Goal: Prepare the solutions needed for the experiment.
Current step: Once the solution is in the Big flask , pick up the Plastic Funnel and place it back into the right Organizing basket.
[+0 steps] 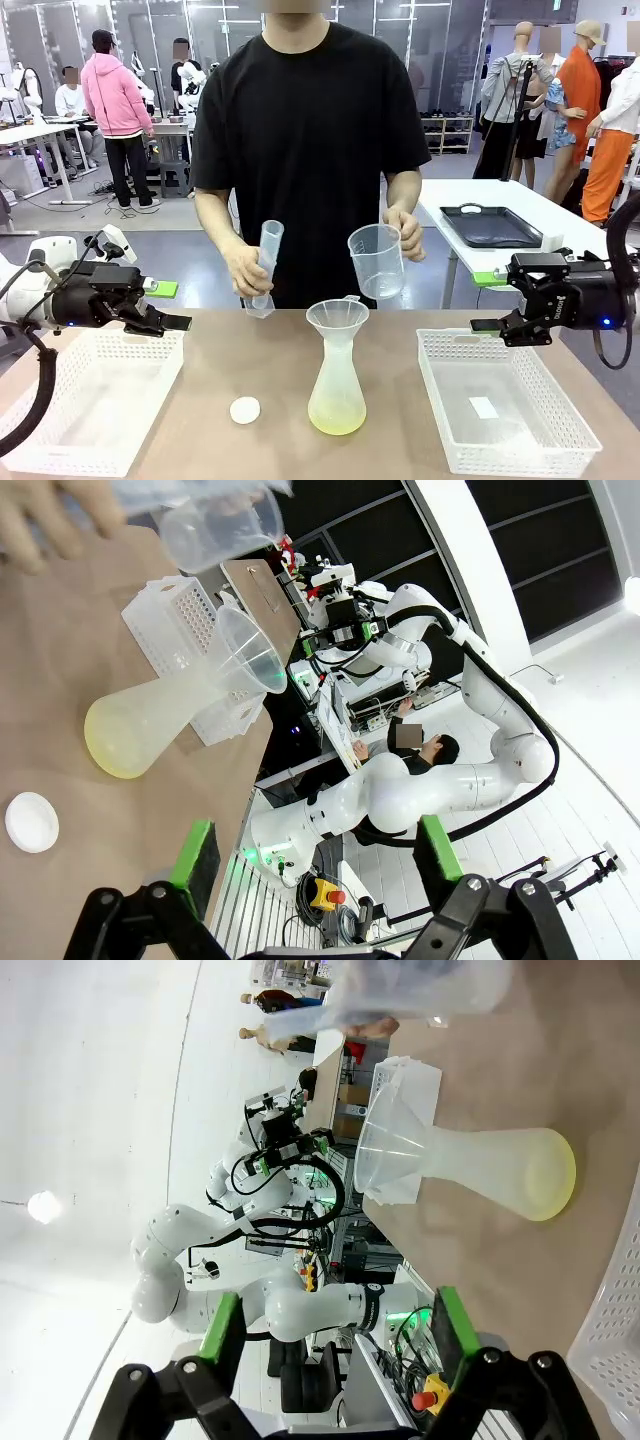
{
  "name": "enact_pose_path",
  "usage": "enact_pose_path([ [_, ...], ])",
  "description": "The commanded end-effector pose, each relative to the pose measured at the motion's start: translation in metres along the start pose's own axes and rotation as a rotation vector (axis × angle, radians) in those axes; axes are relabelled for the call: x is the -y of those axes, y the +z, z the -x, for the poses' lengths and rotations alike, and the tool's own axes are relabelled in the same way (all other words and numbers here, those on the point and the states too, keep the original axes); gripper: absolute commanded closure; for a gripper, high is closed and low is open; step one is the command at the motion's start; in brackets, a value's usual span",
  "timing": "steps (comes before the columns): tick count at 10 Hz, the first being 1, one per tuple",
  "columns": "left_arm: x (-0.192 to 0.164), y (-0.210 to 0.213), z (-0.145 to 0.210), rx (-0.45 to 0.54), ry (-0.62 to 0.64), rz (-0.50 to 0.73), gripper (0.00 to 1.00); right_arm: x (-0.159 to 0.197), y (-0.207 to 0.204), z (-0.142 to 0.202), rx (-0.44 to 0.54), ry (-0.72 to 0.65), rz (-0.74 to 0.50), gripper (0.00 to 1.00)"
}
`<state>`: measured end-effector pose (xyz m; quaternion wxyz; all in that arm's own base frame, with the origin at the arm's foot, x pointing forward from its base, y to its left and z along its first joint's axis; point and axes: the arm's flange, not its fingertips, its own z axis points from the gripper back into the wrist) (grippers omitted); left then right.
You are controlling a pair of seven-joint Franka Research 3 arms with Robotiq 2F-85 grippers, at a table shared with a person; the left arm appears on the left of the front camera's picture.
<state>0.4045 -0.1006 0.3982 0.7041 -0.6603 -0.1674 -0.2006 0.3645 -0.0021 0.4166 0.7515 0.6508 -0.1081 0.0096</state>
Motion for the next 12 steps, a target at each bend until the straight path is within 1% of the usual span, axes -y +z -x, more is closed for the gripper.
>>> enact_pose_path([
  [1,0.0024,0.0014,0.0,-0.013,-0.006,0.008,0.0,-0.0014,-0.0007,0.0002,0.0,0.017,-0.004,0.06],
  [11,0.0024,0.0014,0.0,-0.013,-0.006,0.008,0.0,-0.0014,-0.0007,0.0002,0.0,0.017,-0.004,0.06],
  [12,0.0024,0.0014,0.0,-0.013,-0.006,0.008,0.0,0.0,0.0,0.0,0.0,0.0,0.0,0.06],
])
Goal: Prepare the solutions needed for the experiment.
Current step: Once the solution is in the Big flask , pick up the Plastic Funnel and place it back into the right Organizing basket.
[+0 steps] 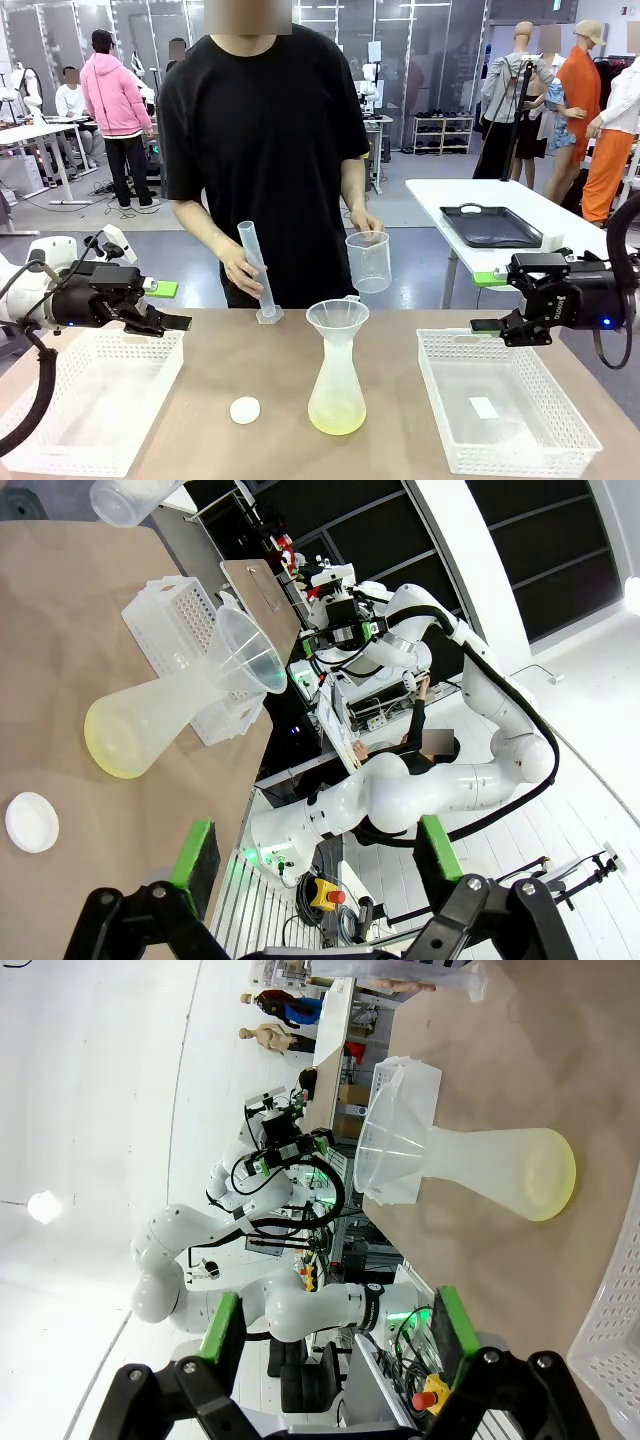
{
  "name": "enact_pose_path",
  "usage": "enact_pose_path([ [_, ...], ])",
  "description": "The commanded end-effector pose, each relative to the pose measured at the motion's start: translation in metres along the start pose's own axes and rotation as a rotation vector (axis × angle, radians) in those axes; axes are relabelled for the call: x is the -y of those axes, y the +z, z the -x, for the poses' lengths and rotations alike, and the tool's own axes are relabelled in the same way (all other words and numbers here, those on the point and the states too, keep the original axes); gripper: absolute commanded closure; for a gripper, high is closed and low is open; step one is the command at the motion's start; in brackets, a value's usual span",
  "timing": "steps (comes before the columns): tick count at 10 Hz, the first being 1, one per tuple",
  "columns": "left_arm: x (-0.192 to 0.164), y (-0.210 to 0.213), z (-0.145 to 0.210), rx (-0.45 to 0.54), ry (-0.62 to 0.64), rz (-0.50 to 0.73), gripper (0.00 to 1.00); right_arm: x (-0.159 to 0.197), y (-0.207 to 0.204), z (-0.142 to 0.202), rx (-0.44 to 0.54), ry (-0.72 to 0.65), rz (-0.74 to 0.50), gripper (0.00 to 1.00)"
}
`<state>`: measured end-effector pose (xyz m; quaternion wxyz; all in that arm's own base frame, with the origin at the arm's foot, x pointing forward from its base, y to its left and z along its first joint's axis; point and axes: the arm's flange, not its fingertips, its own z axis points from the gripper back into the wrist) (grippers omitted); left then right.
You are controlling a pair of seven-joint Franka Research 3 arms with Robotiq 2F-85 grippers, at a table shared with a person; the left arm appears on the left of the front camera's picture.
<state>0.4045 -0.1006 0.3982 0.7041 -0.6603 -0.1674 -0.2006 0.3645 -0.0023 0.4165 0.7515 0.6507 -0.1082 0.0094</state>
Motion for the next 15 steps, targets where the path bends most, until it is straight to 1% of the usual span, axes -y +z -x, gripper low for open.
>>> enact_pose_path([
  [1,0.002,0.001,0.0,-0.013,-0.006,0.008,0.0,-0.003,-0.003,-0.005,0.008,0.059,0.03,0.06],
  [2,0.002,0.001,0.0,-0.013,-0.006,0.008,0.0,-0.01,-0.007,-0.011,-0.002,0.113,0.071,0.06],
  [5,0.002,0.001,0.0,-0.013,-0.006,0.008,0.0,-0.042,-0.029,-0.034,-0.131,0.284,0.244,0.06],
  [6,0.002,0.001,0.0,-0.013,-0.006,0.008,0.0,-0.054,-0.04,-0.041,-0.191,0.376,0.311,0.06],
  [7,0.002,0.001,0.0,-0.013,-0.006,0.008,0.0,-0.067,-0.053,-0.047,-0.247,0.488,0.428,0.06],
  [8,0.002,0.001,0.0,-0.013,-0.006,0.008,0.0,-0.077,-0.065,-0.051,-0.298,0.574,0.511,0.06],
  [9,0.002,0.001,0.0,-0.013,-0.006,0.008,0.0,-0.085,-0.077,-0.053,-0.363,0.662,0.572,0.06],
  [10,0.002,0.001,0.0,-0.013,-0.006,0.008,0.0,-0.09,-0.088,-0.054,-0.414,0.715,0.631,0.06],
  [11,0.002,0.001,0.0,-0.013,-0.006,0.008,0.0,-0.093,-0.098,-0.054,-0.424,0.735,0.67,0.06],
  [12,0.002,0.001,0.0,-0.013,-0.006,0.008,0.0,-0.096,-0.106,-0.054,-0.408,0.734,0.733,0.06],
  [13,0.002,0.001,0.0,-0.013,-0.006,0.008,0.0,-0.099,-0.093,-0.052,-0.438,0.704,0.625,0.06],
  [15,0.002,0.001,0.0,-0.013,-0.006,0.008,0.0,-0.099,-0.093,-0.052,-0.438,0.704,0.625,0.06],
])
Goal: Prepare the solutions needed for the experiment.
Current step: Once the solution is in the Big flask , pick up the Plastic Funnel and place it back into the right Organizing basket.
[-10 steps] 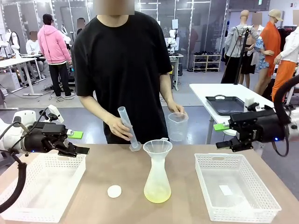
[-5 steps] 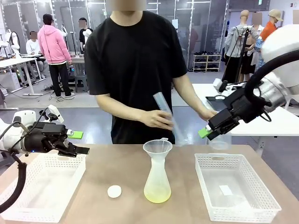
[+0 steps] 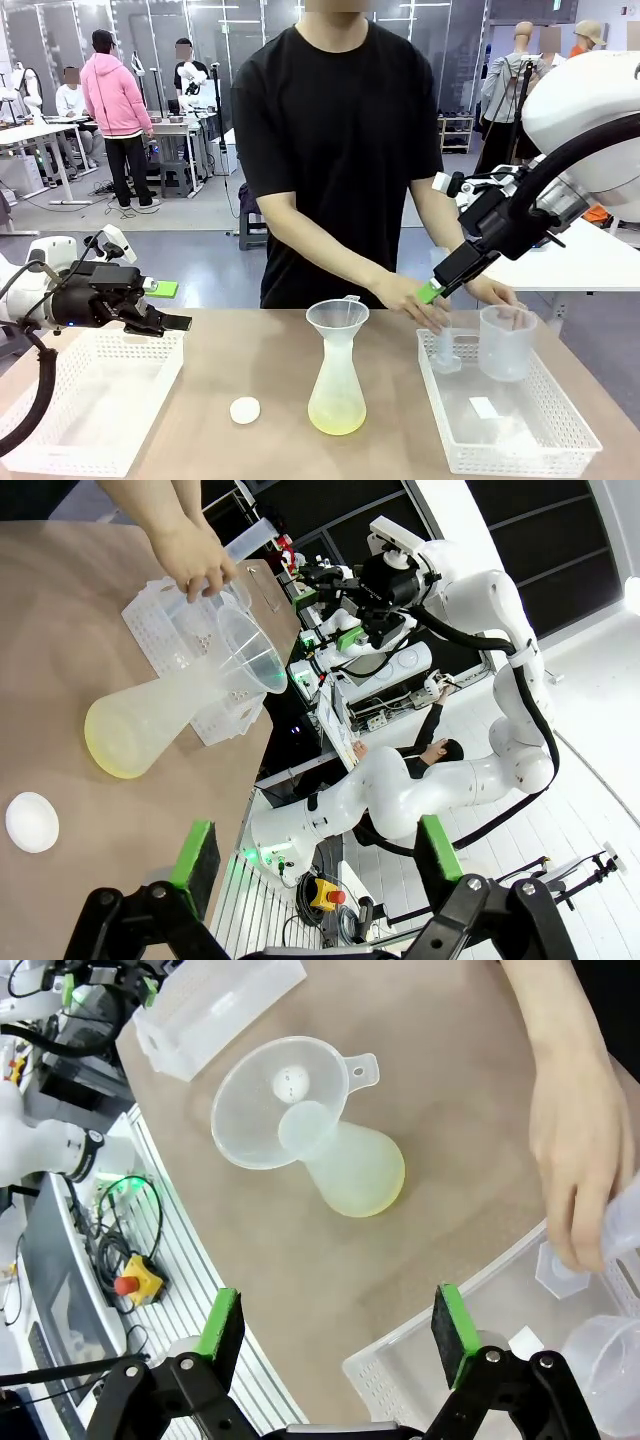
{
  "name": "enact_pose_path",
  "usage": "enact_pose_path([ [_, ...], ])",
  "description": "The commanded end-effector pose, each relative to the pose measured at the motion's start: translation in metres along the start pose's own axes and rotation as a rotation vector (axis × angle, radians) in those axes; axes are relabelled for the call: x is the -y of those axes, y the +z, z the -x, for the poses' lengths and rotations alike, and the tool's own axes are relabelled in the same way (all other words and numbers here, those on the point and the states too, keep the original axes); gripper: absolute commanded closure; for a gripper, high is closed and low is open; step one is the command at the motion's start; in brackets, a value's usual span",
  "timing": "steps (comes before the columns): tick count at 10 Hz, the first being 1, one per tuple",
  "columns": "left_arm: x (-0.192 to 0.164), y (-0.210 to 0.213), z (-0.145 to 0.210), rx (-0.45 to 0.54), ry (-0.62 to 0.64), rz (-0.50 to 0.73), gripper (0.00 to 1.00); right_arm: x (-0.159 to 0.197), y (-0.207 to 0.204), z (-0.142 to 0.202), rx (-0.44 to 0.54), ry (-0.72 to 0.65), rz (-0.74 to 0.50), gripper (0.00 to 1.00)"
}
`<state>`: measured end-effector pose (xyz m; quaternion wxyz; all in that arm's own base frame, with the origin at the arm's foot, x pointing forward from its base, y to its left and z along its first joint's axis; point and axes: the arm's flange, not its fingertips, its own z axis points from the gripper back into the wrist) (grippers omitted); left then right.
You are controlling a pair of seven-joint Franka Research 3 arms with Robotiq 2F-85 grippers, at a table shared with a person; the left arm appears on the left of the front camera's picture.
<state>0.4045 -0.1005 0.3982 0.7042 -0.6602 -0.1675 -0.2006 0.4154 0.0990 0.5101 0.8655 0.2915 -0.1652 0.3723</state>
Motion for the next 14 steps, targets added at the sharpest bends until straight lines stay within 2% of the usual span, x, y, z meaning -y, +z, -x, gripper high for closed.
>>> enact_pose_path([
  [1,0.002,0.001,0.0,-0.014,-0.006,0.008,0.0,0.0,0.001,0.001,0.0,-0.021,-0.021,0.06],
  [3,0.002,0.001,0.0,-0.014,-0.006,0.008,0.0,0.002,0.002,0.002,0.002,-0.006,-0.009,0.06],
  [5,0.002,0.001,0.0,-0.014,-0.006,0.008,0.0,0.0,-0.008,-0.034,-0.09,-0.025,0.032,0.06],
  [9,0.002,0.001,0.0,-0.014,-0.006,0.008,0.0,0.002,-0.028,-0.09,-0.211,-0.042,0.141,0.06],
  [14,0.002,0.001,0.0,-0.014,-0.006,0.008,0.0,-0.006,-0.072,-0.138,-0.318,-0.049,0.129,0.06],
])
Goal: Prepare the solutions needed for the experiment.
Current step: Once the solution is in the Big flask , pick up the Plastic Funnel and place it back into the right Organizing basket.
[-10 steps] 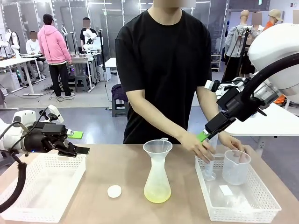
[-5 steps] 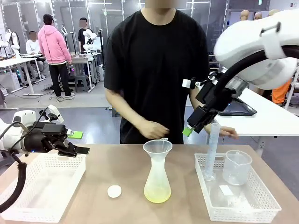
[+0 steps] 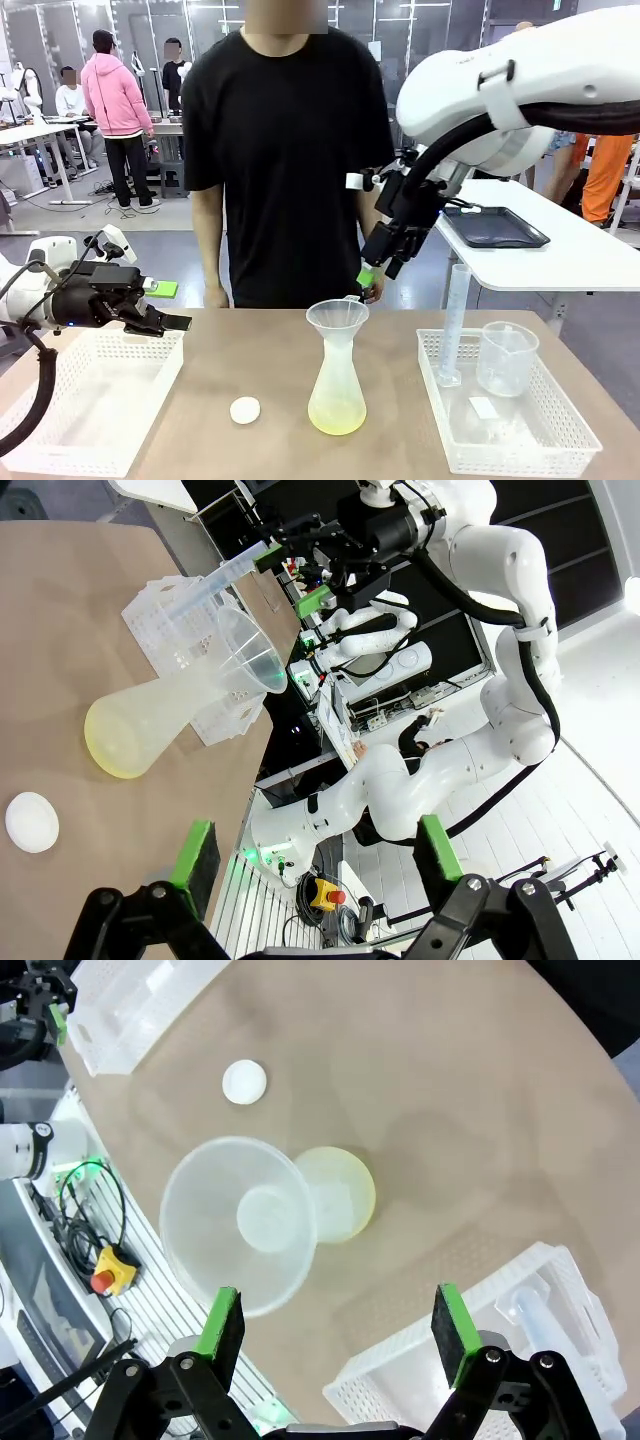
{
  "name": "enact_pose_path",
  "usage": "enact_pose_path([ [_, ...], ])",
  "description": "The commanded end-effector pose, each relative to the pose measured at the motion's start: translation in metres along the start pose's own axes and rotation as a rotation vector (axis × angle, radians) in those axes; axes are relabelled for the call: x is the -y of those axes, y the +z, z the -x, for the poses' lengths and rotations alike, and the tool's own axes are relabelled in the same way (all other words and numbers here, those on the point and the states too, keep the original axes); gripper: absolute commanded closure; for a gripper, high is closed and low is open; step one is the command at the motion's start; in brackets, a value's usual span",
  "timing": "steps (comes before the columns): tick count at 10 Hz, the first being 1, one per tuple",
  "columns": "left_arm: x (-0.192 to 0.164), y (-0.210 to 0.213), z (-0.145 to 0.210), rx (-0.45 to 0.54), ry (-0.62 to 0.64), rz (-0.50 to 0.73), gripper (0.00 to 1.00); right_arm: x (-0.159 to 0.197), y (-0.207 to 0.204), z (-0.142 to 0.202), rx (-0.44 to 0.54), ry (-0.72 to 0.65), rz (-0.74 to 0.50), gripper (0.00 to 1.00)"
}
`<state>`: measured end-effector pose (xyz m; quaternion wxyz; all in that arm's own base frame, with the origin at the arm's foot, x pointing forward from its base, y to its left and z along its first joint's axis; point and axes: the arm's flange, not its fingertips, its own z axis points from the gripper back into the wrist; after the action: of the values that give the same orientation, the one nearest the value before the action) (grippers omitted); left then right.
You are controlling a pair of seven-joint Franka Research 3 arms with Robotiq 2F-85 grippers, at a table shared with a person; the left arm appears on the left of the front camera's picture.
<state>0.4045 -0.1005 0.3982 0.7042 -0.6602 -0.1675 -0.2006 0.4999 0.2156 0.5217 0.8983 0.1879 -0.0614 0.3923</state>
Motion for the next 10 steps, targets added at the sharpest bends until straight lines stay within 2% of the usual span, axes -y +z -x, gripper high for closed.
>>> enact_pose_path([
  [1,0.002,0.001,0.0,-0.013,-0.006,0.009,0.0,-0.003,-0.005,-0.016,-0.053,-0.039,0.0,0.06],
  [5,0.002,0.001,0.0,-0.013,-0.006,0.009,0.0,-0.003,-0.019,-0.014,-0.093,-0.126,-0.027,0.06],
  [6,0.002,0.001,0.0,-0.013,-0.006,0.009,0.0,-0.002,-0.021,-0.011,-0.059,-0.048,-0.027,0.06],
  [10,0.002,0.001,0.0,-0.013,-0.006,0.009,0.0,-0.002,-0.027,-0.014,-0.091,-0.066,-0.038,0.06],
])
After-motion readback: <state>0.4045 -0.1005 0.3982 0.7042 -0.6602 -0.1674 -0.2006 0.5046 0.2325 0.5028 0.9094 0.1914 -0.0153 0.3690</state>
